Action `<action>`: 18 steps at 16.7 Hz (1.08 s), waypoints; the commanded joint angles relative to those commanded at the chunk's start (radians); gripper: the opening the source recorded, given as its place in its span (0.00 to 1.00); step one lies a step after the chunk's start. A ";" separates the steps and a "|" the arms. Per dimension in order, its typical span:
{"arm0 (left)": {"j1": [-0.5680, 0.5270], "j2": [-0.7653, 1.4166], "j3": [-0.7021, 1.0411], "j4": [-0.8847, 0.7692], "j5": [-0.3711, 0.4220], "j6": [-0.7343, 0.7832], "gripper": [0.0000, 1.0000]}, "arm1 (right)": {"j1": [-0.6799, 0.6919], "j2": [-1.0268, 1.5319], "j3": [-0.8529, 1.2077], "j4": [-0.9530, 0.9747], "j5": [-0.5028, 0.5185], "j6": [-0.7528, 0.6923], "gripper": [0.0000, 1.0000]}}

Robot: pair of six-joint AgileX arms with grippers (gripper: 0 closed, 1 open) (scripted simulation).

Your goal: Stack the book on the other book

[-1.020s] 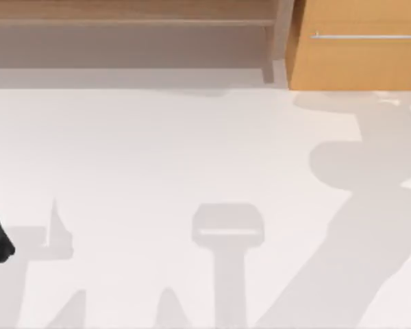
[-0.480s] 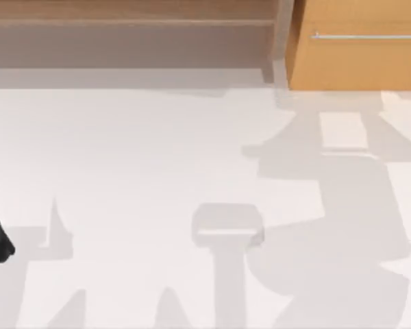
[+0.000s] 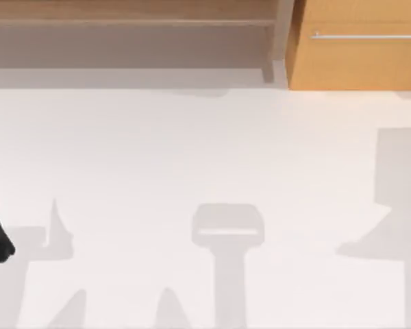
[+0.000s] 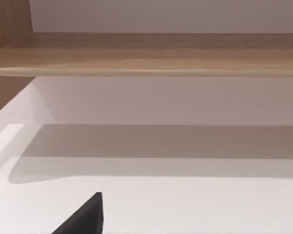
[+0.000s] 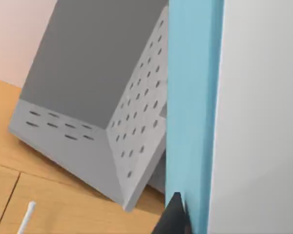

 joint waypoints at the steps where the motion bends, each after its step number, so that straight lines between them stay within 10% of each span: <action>1: 0.000 0.000 0.000 0.000 0.000 0.000 1.00 | -0.011 -0.020 -0.081 -0.009 -0.013 0.053 0.00; 18: 0.000 0.000 0.000 0.000 0.000 0.000 1.00 | -0.040 -0.010 -0.395 -0.016 -0.066 0.218 0.00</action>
